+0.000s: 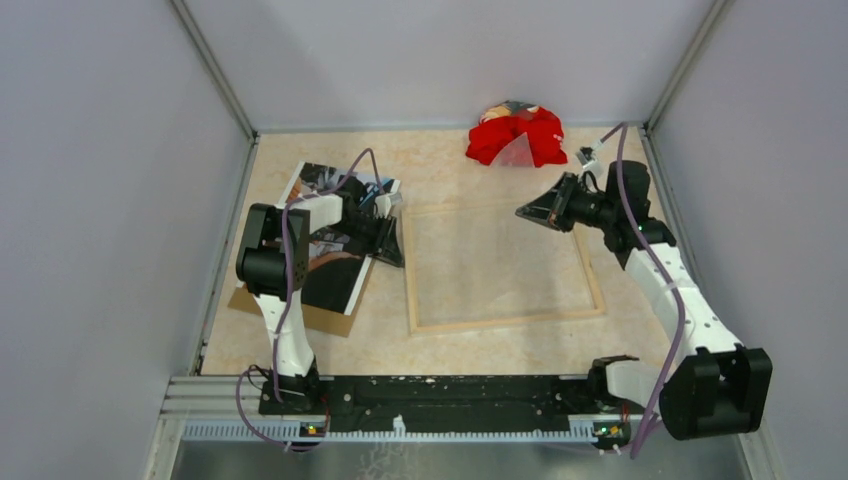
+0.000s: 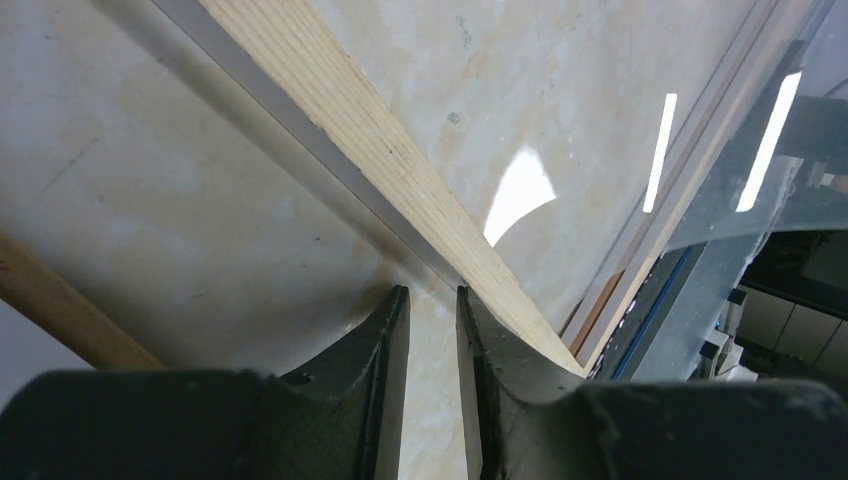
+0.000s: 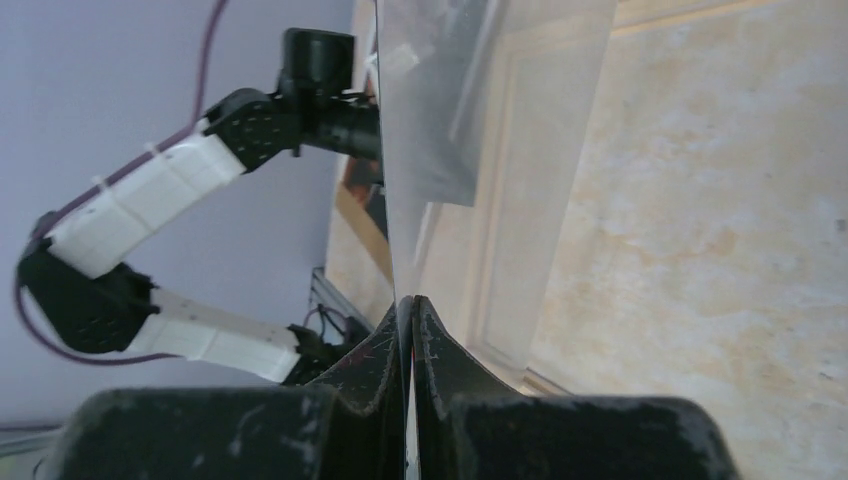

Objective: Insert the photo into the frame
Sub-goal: Place the photo frame item in the photo frame.

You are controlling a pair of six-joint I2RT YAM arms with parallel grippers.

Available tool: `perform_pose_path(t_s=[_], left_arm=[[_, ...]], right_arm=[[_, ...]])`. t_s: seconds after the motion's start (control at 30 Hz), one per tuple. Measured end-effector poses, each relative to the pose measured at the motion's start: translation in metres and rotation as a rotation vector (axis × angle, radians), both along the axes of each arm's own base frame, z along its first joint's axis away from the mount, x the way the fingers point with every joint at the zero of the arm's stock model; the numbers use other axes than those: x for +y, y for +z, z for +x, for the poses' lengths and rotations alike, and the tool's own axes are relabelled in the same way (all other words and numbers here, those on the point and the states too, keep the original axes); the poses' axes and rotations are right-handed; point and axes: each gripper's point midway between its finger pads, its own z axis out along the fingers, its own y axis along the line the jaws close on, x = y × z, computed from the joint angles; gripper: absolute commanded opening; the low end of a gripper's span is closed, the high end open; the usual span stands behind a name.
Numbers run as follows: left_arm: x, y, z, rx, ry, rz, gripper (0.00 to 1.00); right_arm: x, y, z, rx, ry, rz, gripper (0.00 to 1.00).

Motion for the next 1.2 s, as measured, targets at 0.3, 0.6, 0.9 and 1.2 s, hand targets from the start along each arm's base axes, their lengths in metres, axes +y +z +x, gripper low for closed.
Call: perform_pose_path(t_s=[0.3, 0.6, 0.9, 1.2], left_arm=[[0.006, 0.004, 0.006, -0.009, 0.008, 0.004, 0.31], [0.015, 0.01, 0.018, -0.037, 0.027, 0.001, 0.31], [0.015, 0.01, 0.016, -0.04, 0.014, 0.0, 0.32], [0.019, 0.013, 0.018, -0.042, 0.016, -0.001, 0.32]], right_arm=[[0.019, 0.055, -0.016, -0.057, 0.068, 0.18, 0.0], [0.028, 0.084, -0.019, -0.074, 0.099, 0.28, 0.0], [0.037, 0.105, -0.021, -0.084, 0.113, 0.35, 0.0], [0.048, 0.115, -0.023, -0.081, 0.145, 0.384, 0.0]])
